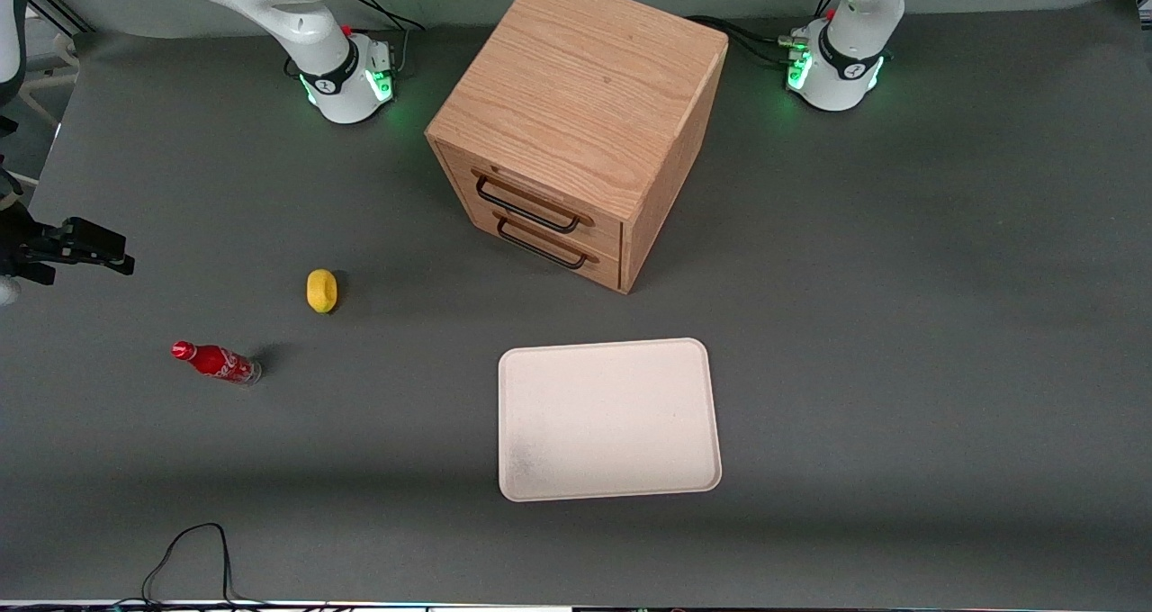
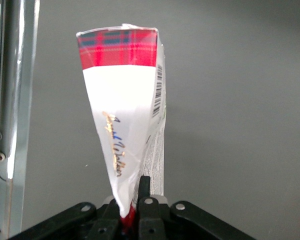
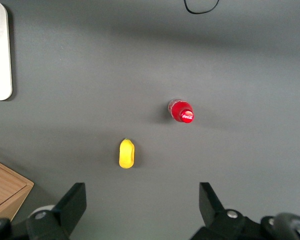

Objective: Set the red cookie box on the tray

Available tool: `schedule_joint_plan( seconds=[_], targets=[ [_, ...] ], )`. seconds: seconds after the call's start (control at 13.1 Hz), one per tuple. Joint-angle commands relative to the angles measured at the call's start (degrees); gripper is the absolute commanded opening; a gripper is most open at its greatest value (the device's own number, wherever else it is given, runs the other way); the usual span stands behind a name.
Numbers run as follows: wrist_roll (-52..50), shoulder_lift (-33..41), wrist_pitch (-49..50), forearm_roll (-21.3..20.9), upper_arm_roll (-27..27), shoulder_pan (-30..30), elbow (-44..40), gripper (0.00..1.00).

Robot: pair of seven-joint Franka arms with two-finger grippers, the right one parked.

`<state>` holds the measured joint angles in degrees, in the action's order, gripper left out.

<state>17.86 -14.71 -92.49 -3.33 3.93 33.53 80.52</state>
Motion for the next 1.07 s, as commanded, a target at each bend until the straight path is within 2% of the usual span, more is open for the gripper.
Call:
schedule_joint_plan(
  seconds=[0.0,0.38,0.68,0.99],
  targets=[
    [-7.7,1.0,3.1,-1.1,-0.4,-9.6,0.0,0.0],
    [-31.3,-0.5,3.2,-0.1,0.4,-29.7,-1.4,0.0],
    [-47.0,-8.4,5.0,0.0,2.0,-41.8,-11.5,0.0],
    [-50.1,-17.9,3.7,-0.1,1.9,-51.6,-23.1,0.0]
  ],
)
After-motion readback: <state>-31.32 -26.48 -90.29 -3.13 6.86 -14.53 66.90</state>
